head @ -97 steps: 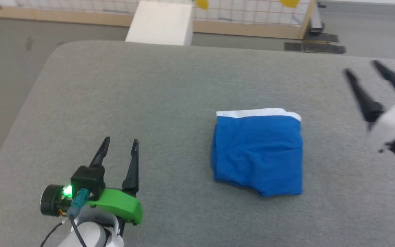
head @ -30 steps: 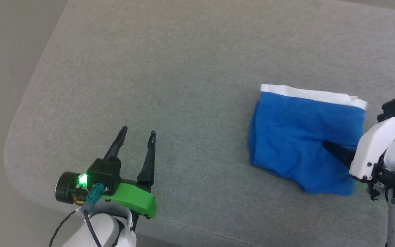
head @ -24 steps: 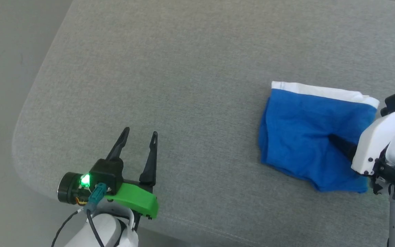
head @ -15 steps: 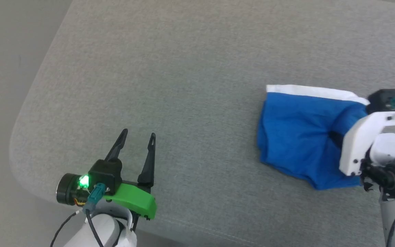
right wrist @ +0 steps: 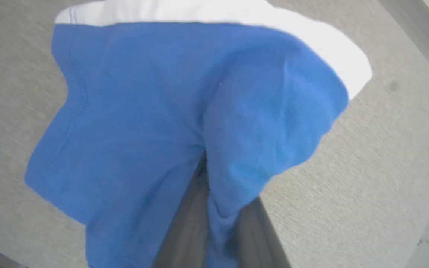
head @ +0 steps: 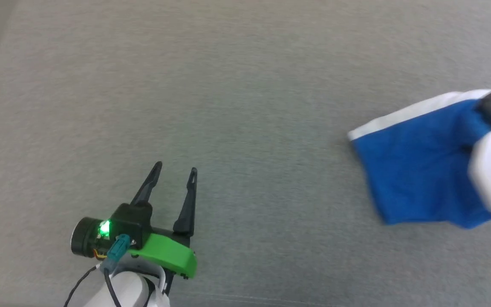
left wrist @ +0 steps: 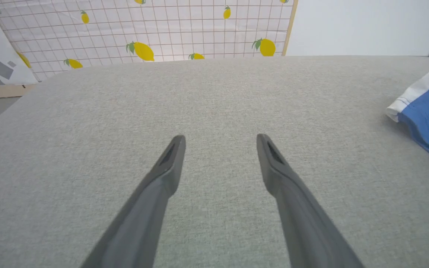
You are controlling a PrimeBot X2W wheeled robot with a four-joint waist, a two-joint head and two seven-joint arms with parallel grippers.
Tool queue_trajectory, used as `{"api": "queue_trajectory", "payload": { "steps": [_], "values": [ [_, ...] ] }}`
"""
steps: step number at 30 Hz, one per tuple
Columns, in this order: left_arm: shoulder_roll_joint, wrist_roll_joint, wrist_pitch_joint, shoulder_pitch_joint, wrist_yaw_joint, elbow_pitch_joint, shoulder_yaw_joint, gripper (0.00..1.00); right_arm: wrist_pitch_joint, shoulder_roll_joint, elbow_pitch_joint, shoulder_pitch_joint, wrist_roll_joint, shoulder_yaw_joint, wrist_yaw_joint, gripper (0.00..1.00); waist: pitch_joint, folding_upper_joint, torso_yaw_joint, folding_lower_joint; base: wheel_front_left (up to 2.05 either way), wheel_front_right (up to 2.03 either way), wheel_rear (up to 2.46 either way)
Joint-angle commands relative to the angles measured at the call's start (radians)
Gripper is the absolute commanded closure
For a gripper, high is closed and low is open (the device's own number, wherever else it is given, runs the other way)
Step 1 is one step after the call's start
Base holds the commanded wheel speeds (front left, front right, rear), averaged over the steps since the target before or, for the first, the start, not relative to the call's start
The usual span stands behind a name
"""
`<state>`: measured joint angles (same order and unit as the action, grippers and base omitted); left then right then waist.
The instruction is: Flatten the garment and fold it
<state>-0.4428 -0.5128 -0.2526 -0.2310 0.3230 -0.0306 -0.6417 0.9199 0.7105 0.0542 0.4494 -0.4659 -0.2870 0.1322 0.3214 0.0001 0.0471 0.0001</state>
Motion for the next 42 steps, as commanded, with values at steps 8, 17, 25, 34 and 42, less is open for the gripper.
{"api": "queue_trajectory", "payload": {
  "steps": [8, 17, 25, 34, 42],
  "values": [
    [-0.030, 0.042, 0.000, -0.047, -0.024, -0.054, -0.006, 0.00, -0.117, 0.180, -0.133, -0.029, -0.019, 0.121, -0.002, 1.00, 0.173, -0.0001, -0.122, -0.0001, 0.00, 0.00, 0.00],
    [-0.055, 0.061, 0.013, -0.076, -0.026, -0.105, -0.006, 0.00, -0.308, 0.283, -0.361, -0.130, 0.052, 0.305, -0.002, 1.00, 0.282, -0.0001, -0.100, -0.0001, 0.00, 0.00, 0.00],
    [-0.072, 0.067, 0.015, -0.091, -0.025, -0.137, 0.003, 0.00, -0.458, 0.307, -0.509, -0.151, 0.152, 0.456, -0.002, 1.00, 0.348, -0.0001, -0.065, -0.0001, 0.00, 0.00, 0.00],
    [-0.066, 0.067, 0.012, -0.097, -0.021, -0.132, 0.002, 0.00, -0.525, 0.258, -0.588, -0.136, 0.258, 0.563, -0.002, 0.66, 0.353, -0.0001, -0.051, -0.0001, 0.00, 0.00, 0.00],
    [-0.049, 0.053, 0.006, -0.090, -0.022, -0.089, 0.002, 0.00, -0.578, 0.242, -0.553, -0.078, 0.301, 0.539, -0.002, 0.00, 0.249, -0.0001, -0.070, -0.0001, 0.00, 0.00, 0.00]
  ]
}}
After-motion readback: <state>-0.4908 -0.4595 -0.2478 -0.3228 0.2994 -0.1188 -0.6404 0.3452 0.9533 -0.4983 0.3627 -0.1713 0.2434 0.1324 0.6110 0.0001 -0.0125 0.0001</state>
